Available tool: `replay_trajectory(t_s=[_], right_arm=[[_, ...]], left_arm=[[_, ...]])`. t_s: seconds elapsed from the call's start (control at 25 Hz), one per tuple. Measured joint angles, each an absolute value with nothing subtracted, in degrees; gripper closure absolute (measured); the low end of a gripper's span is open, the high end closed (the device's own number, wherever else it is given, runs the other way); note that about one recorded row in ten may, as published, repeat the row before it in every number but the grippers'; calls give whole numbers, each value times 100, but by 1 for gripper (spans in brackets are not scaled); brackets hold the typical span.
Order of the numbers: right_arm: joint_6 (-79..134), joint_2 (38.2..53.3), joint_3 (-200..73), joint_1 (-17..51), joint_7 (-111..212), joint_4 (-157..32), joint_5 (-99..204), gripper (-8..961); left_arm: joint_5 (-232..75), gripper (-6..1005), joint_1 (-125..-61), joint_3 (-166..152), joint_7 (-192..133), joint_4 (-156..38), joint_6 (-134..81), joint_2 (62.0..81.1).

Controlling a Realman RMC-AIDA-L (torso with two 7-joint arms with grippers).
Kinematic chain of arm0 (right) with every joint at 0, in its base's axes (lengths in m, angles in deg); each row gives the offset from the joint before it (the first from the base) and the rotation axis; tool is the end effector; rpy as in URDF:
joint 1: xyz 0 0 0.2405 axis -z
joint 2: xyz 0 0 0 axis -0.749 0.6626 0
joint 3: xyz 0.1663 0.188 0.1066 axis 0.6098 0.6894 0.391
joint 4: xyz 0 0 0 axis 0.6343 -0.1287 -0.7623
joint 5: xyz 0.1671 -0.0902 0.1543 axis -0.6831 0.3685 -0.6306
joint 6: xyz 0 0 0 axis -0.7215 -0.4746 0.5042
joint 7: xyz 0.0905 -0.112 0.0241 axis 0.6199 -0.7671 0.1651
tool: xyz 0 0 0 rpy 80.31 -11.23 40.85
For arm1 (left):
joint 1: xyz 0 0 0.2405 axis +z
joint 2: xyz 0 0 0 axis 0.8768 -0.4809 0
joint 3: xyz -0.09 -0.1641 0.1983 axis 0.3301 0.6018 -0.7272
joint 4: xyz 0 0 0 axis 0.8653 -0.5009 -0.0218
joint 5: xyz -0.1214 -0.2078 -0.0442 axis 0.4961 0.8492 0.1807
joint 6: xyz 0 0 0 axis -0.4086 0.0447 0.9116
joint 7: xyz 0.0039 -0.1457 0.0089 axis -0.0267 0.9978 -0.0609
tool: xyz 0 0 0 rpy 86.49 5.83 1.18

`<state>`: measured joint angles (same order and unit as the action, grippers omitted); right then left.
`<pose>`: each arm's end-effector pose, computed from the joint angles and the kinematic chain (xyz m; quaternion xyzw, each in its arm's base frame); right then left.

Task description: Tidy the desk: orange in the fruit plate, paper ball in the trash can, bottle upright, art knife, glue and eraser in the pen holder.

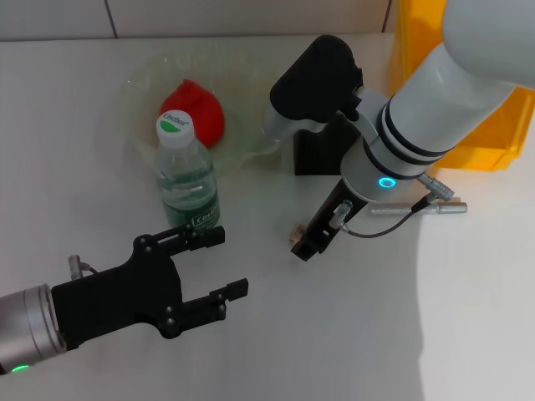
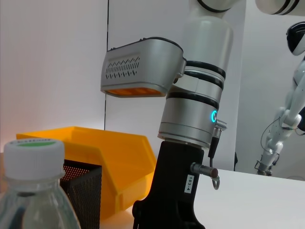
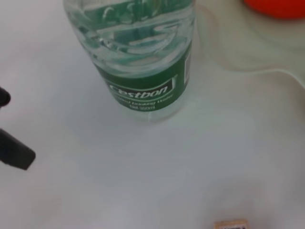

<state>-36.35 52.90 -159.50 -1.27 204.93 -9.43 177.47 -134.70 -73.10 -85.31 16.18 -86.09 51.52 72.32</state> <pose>0.1291 0.3949 -0.1330 -0.9337 0.2622 -0.2146 0.1157 -0.3269 0.2579 -0.0661 -0.9273 -0.0978 -0.3263 0.1551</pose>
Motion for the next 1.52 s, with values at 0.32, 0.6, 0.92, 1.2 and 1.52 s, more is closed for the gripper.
replay_trajectory(t_s=[0.32,0.6,0.92,1.2,1.52], right_arm=[[-3630,5290,-16006,-169,20492,-1047,17743,610],[-3627,5290,-16012,-189,20492,-1050,17743,662],[-3854,5243,-15783,32,20481,-489,17772,700],[-4808,5227,-14244,523,20261,1179,17989,686],[-4628,5208,-12706,603,19739,1658,18406,645]], left_arm=[[-13471,300,-7319,-8531,1618,-8609,5152,7232],[-13471,300,-7321,-8531,1618,-8609,5152,7232],[-13471,300,-7314,-8531,1618,-8609,5153,7234],[-13470,300,-7321,-8531,1618,-8630,5153,7249],[-13476,300,-7381,-8548,1618,-8659,5155,7298]])
